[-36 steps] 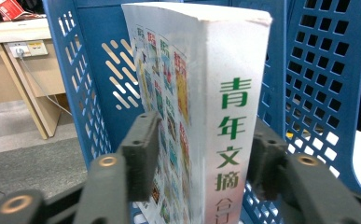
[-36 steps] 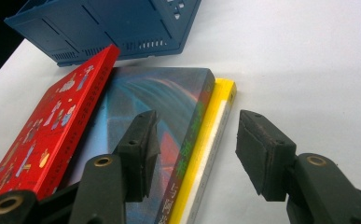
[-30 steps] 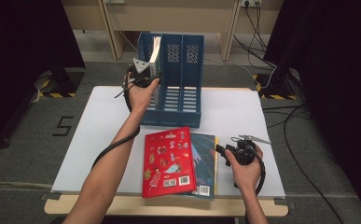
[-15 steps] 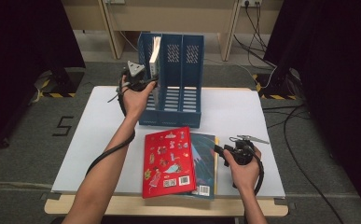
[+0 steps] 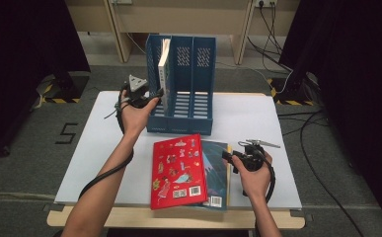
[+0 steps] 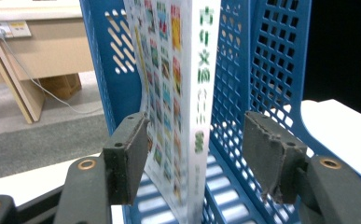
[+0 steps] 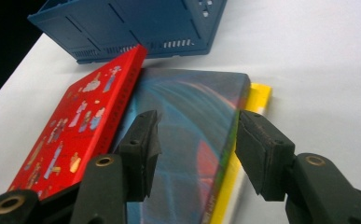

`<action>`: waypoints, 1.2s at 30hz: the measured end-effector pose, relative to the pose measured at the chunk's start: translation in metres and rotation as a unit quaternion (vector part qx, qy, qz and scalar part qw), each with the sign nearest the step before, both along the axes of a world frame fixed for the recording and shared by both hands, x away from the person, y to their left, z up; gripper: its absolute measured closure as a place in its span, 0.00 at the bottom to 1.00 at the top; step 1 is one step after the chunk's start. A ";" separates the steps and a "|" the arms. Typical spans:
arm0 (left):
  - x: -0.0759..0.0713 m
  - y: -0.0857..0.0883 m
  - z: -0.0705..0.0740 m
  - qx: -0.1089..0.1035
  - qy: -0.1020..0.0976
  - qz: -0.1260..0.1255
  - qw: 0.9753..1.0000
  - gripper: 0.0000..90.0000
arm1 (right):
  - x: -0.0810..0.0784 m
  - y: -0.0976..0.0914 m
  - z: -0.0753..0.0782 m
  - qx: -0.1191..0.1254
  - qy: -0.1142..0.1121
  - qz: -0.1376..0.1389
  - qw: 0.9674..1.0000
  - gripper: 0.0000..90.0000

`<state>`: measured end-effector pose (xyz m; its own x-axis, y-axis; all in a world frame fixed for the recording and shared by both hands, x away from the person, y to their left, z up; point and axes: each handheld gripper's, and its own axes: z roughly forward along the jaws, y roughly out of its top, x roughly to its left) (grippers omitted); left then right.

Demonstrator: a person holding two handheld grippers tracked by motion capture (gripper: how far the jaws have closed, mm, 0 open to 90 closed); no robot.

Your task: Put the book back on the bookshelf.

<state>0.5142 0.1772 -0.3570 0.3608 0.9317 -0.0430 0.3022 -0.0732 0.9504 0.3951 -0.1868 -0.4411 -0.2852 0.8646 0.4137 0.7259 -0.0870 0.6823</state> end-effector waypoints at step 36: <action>-0.080 0.035 -0.082 0.003 0.116 -0.086 0.990 0.47 | 0.061 0.069 0.008 -0.007 0.083 0.093 0.992 0.55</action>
